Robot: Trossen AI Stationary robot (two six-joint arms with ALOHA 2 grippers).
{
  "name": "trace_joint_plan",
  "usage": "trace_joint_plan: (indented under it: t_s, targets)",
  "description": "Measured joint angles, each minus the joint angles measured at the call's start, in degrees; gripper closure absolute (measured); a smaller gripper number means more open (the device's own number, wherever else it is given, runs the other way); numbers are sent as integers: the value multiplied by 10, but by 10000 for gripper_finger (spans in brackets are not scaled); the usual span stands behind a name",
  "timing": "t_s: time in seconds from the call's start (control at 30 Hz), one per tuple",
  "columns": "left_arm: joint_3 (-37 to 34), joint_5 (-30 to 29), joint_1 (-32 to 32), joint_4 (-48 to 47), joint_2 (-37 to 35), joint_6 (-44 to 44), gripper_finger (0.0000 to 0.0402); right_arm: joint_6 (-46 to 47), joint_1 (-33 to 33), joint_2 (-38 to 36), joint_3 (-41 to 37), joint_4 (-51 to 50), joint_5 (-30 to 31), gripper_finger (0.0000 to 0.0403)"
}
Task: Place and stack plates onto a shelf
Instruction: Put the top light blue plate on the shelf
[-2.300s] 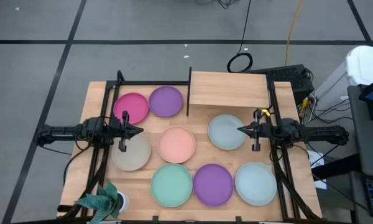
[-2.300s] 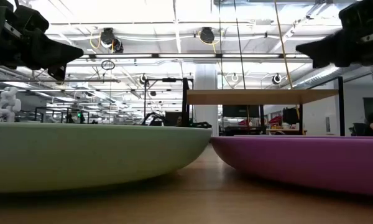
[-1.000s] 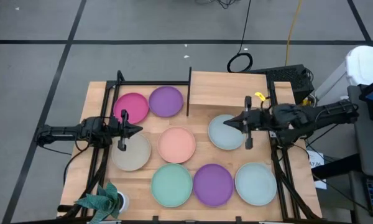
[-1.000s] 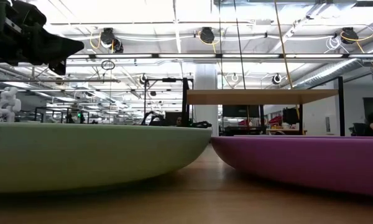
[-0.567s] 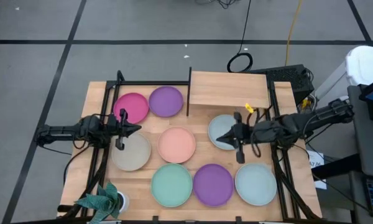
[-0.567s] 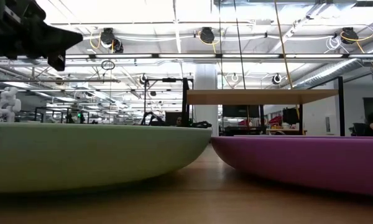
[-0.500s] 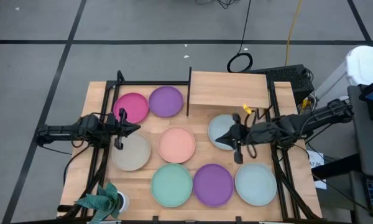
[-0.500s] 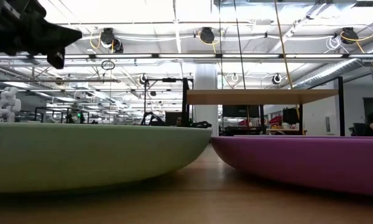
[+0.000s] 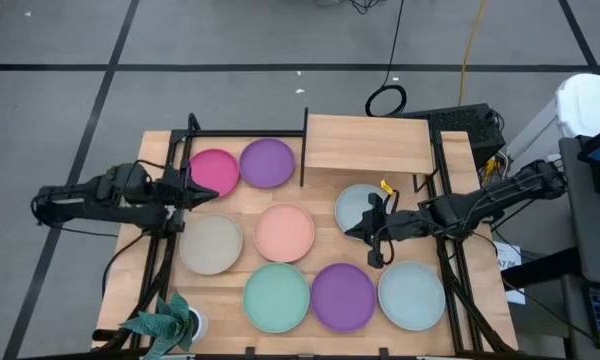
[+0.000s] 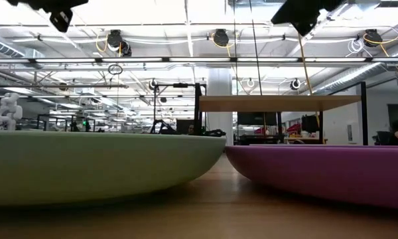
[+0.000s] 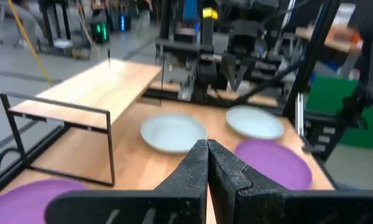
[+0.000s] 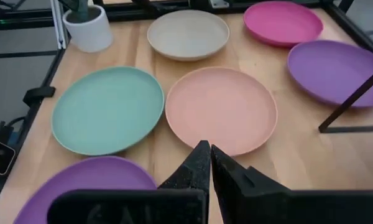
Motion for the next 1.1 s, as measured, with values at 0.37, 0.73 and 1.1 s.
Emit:
trace_joint_plan:
  t_s: [0.37,0.73,1.1]
  targets:
    - [61,1,-41,-35,182,66,396,93,15,0,-52,-35,-3,403]
    - [60,1,-66,-41,281,59,396,97,45,30,-53,-146,-4,304]
    - [60,-1,-82,-26,300,68,396,27,38,148,-55,-141,23,244]
